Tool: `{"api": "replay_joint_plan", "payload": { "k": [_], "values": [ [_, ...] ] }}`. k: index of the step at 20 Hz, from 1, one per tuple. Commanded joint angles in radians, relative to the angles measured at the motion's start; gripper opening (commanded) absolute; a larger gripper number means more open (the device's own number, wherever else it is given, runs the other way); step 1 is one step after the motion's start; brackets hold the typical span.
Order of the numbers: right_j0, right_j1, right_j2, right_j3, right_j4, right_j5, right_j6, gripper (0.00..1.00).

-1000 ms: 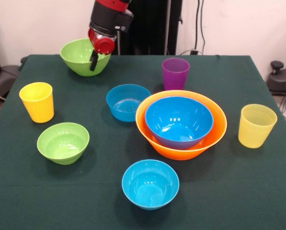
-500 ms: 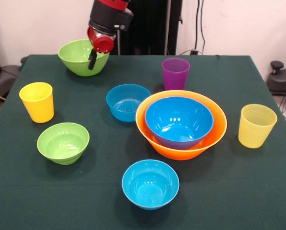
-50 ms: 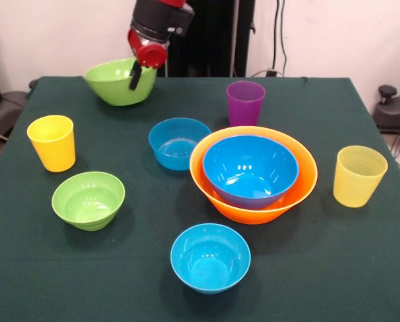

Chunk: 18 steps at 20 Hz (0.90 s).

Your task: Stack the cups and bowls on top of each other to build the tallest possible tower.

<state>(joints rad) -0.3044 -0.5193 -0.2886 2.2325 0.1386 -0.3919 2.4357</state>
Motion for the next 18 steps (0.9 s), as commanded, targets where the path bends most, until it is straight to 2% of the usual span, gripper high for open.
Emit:
{"api": "replay_joint_plan", "payload": {
  "k": [1, 4, 8, 12, 15, 18],
  "values": [
    [0.129, -0.171, -0.02, -0.159, 0.072, 0.388, -0.033, 0.0],
    [0.161, -0.212, -0.036, -0.211, 0.047, 0.491, -0.024, 0.0],
    [0.268, -0.197, -0.136, -0.345, 0.019, 0.667, -0.039, 0.0],
    [0.284, -0.214, -0.139, -0.431, -0.025, 0.784, -0.031, 0.0],
    [0.286, -0.213, -0.13, -0.481, -0.034, 0.825, -0.022, 0.0],
    [0.327, -0.18, -0.175, -0.561, -0.044, 0.901, 0.004, 0.0]
  ]
}}
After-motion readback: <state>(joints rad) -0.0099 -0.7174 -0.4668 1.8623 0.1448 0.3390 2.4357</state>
